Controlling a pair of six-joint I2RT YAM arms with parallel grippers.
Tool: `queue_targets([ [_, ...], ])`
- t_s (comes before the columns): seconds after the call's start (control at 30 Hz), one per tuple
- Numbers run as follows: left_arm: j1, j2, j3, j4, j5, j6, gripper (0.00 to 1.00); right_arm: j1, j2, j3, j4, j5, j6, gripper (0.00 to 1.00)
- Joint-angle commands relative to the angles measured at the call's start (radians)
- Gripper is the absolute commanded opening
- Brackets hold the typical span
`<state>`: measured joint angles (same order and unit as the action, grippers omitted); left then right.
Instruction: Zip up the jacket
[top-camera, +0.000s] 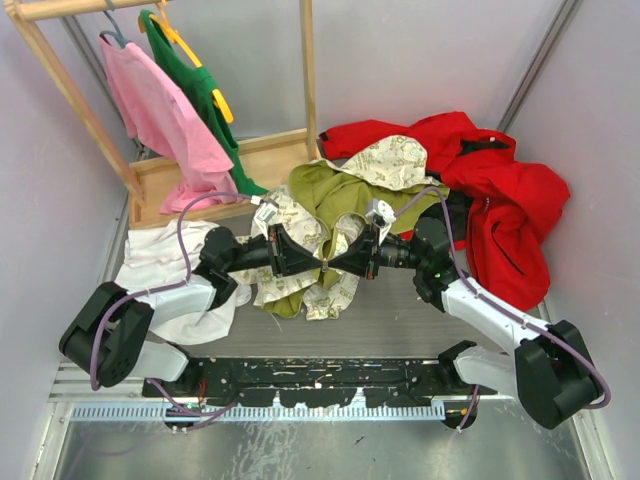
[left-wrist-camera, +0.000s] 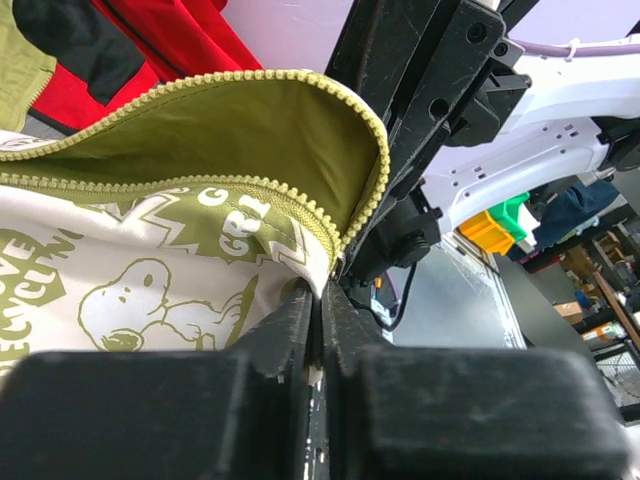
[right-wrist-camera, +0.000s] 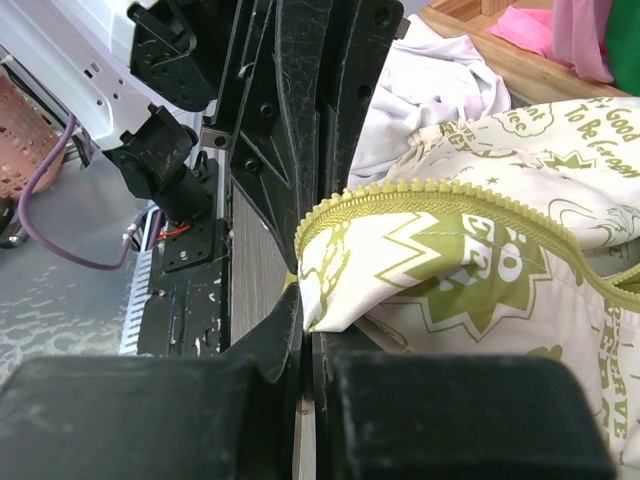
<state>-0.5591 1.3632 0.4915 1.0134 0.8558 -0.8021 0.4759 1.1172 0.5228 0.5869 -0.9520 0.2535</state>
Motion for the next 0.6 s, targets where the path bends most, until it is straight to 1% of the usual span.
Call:
queue_targets([
  [0.0,-0.01,0.002,0.02,0.07,0.015,-0.013,0.01,0.006,-0.006,0.018,0.106,0.012,0.028,0.01],
  [0.03,-0.01,0.002,0.015,0.07,0.017,-0.016,0.0,0.006,-0.007,0.018,0.107,0.023,0.029,0.01],
  [0.2,-0.01,-0.005,-0.022,0.05,0.028,-0.038,0.0,-0.008,-0.017,0.027,0.111,0.107,0.046,0.01],
  [0.4,-0.017,0.001,-0.042,-0.089,0.003,-0.032,0.0,-0.011,0.03,0.073,0.068,0.161,0.032,0.01],
  [0.43,-0.018,0.004,-0.045,-0.095,-0.001,-0.042,0.0,-0.011,0.041,0.077,0.066,0.169,0.032,0.01],
  [0.5,-0.017,0.01,-0.042,-0.118,-0.02,-0.074,0.0,-0.011,0.06,0.081,0.058,0.182,0.024,0.05],
  [0.57,-0.017,0.013,-0.026,-0.159,-0.035,-0.108,0.0,-0.011,0.071,0.08,0.029,0.204,0.007,0.06],
])
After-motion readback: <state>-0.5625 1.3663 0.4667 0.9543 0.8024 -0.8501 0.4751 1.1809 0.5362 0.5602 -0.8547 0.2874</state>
